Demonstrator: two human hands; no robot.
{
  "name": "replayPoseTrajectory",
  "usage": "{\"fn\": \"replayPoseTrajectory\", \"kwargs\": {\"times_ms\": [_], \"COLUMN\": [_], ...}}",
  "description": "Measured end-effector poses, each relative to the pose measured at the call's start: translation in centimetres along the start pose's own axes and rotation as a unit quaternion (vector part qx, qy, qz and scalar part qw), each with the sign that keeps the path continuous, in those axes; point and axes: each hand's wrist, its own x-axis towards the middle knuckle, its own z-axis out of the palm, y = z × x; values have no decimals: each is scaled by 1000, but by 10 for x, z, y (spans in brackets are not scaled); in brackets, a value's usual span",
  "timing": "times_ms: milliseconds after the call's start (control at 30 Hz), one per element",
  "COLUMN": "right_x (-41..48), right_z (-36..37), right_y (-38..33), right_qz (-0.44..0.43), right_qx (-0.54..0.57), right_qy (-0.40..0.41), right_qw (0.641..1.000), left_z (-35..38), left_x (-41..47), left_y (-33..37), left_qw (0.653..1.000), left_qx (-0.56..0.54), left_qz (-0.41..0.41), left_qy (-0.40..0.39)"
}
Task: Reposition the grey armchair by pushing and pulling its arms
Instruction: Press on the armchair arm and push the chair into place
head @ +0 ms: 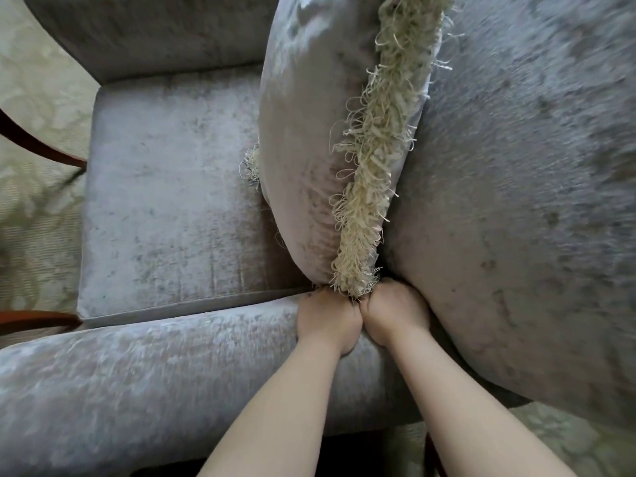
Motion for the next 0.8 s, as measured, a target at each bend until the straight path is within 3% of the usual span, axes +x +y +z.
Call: {"fn": "replayPoseTrajectory", "kwargs": {"times_ms": [367, 567, 800], "right_x": [-3, -16, -44], "right_z": [-10, -13, 1], "right_y": [-4, -8, -13], "right_qz": [-14, 48, 48], "right_qx": [-12, -10, -13], "right_qy": [-55, -45, -81], "right_qw": [998, 998, 995], "left_z": [-9, -15, -7], "left_x": [-2, -5, -34], "left_y": [0, 2, -3], "left_qw": [999, 996, 993], "left_qx": [5, -24, -6], "left_qz": [10, -8, 5], "left_qy": [-48, -89, -119]}}
